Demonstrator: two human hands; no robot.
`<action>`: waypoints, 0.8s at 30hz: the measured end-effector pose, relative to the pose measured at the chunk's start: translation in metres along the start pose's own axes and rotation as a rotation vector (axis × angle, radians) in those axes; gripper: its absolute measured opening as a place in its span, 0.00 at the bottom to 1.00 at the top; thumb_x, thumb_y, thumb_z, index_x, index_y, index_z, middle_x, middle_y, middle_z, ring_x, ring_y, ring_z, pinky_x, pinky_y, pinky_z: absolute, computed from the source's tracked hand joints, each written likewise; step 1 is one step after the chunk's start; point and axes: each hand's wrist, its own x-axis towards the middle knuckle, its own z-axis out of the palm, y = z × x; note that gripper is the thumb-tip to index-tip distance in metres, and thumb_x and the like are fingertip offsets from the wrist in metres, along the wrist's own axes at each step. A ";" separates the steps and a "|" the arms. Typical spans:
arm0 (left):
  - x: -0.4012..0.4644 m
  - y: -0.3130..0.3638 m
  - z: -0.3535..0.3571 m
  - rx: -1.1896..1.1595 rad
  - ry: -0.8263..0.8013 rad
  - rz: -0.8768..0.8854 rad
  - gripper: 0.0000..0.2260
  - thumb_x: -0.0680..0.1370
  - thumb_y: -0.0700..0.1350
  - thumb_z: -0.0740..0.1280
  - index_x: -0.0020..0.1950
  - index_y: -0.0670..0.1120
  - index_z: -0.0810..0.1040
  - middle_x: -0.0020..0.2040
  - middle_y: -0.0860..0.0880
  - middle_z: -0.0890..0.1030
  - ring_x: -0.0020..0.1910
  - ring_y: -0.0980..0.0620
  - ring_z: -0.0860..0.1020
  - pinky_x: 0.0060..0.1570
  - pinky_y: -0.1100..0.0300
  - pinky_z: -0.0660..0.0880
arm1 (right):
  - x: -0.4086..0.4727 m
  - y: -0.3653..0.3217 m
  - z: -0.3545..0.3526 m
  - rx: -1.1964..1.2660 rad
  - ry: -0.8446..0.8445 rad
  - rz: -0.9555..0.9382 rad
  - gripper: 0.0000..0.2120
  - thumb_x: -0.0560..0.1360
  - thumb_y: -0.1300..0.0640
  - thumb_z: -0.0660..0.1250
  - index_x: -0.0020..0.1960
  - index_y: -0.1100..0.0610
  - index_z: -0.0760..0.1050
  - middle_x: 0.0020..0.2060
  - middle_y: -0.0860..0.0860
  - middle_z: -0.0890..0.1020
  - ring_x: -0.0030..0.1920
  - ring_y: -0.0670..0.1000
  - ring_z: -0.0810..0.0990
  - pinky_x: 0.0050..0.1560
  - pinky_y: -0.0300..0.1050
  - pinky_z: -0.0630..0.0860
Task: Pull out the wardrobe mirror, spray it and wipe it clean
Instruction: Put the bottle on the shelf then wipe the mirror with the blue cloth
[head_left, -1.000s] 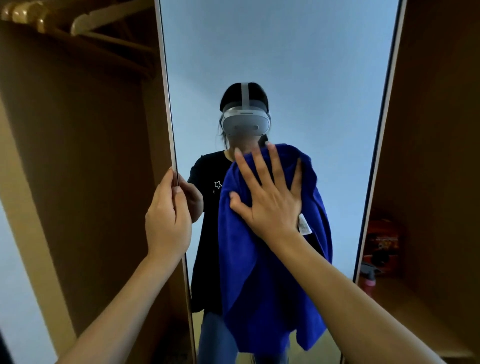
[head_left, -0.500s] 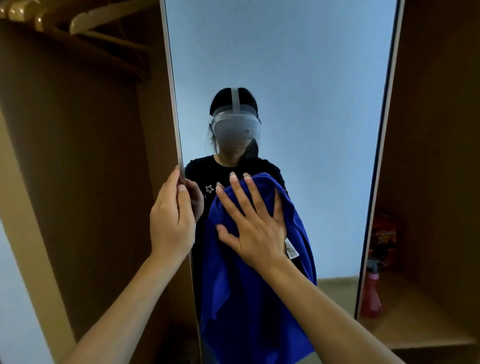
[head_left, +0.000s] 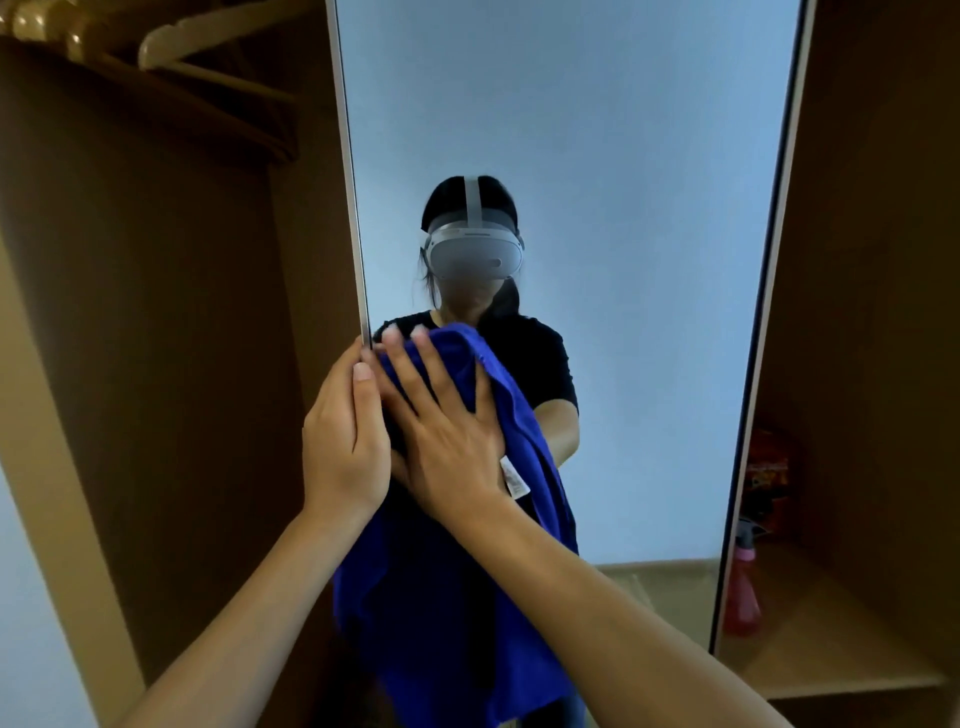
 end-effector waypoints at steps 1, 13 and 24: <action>0.001 -0.002 0.000 0.005 -0.011 -0.001 0.23 0.84 0.54 0.49 0.71 0.44 0.70 0.66 0.46 0.76 0.67 0.51 0.73 0.67 0.48 0.71 | -0.010 -0.002 0.004 -0.001 -0.013 -0.022 0.33 0.79 0.39 0.51 0.79 0.49 0.45 0.79 0.48 0.47 0.78 0.51 0.38 0.73 0.58 0.41; -0.003 -0.002 0.011 0.090 0.054 -0.010 0.24 0.83 0.55 0.48 0.71 0.43 0.69 0.64 0.43 0.77 0.63 0.46 0.76 0.60 0.44 0.75 | -0.023 0.059 -0.004 -0.044 0.074 0.139 0.31 0.78 0.39 0.53 0.78 0.47 0.53 0.78 0.48 0.54 0.78 0.49 0.51 0.73 0.60 0.35; -0.003 -0.001 0.014 0.149 0.086 -0.005 0.24 0.83 0.56 0.49 0.71 0.43 0.68 0.65 0.44 0.77 0.63 0.47 0.76 0.61 0.45 0.74 | -0.015 0.021 0.002 0.045 0.003 -0.005 0.33 0.79 0.38 0.53 0.79 0.48 0.48 0.79 0.48 0.50 0.78 0.48 0.40 0.71 0.59 0.48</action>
